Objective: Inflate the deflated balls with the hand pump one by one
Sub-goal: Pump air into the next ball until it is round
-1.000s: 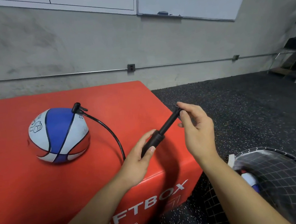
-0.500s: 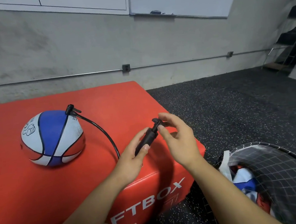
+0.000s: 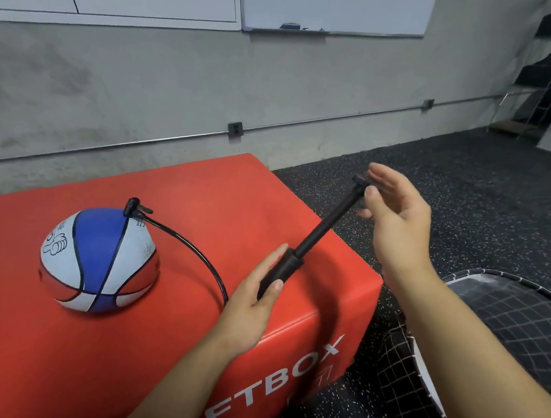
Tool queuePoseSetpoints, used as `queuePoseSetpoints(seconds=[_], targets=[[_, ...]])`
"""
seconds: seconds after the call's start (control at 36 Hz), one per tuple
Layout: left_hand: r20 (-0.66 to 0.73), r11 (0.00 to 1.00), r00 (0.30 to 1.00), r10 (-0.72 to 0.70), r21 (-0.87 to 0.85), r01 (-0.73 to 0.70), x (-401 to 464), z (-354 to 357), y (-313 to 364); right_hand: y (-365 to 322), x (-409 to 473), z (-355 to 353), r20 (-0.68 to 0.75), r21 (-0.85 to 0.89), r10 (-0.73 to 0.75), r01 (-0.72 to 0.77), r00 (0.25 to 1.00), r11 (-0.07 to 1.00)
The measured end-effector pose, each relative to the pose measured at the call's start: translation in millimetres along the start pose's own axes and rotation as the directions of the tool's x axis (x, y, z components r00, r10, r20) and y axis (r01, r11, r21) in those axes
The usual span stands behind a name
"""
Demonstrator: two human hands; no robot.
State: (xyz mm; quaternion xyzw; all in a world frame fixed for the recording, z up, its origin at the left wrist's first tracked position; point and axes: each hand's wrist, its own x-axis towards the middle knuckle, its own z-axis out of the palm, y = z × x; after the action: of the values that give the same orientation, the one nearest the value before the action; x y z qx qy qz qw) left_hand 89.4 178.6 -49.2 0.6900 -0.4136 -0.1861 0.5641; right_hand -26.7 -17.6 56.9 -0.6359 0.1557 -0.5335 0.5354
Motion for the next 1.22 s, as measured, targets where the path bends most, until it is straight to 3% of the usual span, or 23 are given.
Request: queuePoseSetpoints(seconds=[0.08, 0.22, 0.39, 0.81, 1.06, 1.22], targets=[[-0.001, 1.0, 1.0, -0.008, -0.002, 0.008, 0.8, -1.4, -0.7, 1.1, -1.9, 3.5, 0.001, -0.03, 0.016, -0.016, 1.0, 0.999], [-0.026, 0.999, 0.999, -0.023, -0.05, 0.021, -0.1, -2.6, -1.1, 3.4, -8.9, 14.7, 0.054, -0.263, -0.075, 0.087, 0.996, 0.961], [-0.065, 0.998, 0.997, -0.03, -0.054, 0.027, -0.1, -3.9, -3.4, 14.7, -25.3, 32.5, 0.161, -0.33, -0.138, 0.185, 0.977, 0.926], [-0.076, 0.998, 0.997, 0.013, -0.066, -0.018, 7.2, -2.1, -8.0, 44.2, -66.0, 40.3, 0.374, -0.418, -0.068, 0.234, 0.925, 0.878], [-0.052, 0.999, 0.998, 0.042, -0.012, -0.042, 7.3, -2.0, -12.2, 38.2, -58.0, 27.8, 0.325, -0.322, -0.047, 0.158, 0.945, 0.933], [-0.051, 1.0, 0.999, 0.004, -0.007, -0.004, 3.6, 0.8, -10.8, 22.8, -27.9, 17.3, 0.122, -0.184, -0.014, 0.036, 0.992, 0.982]])
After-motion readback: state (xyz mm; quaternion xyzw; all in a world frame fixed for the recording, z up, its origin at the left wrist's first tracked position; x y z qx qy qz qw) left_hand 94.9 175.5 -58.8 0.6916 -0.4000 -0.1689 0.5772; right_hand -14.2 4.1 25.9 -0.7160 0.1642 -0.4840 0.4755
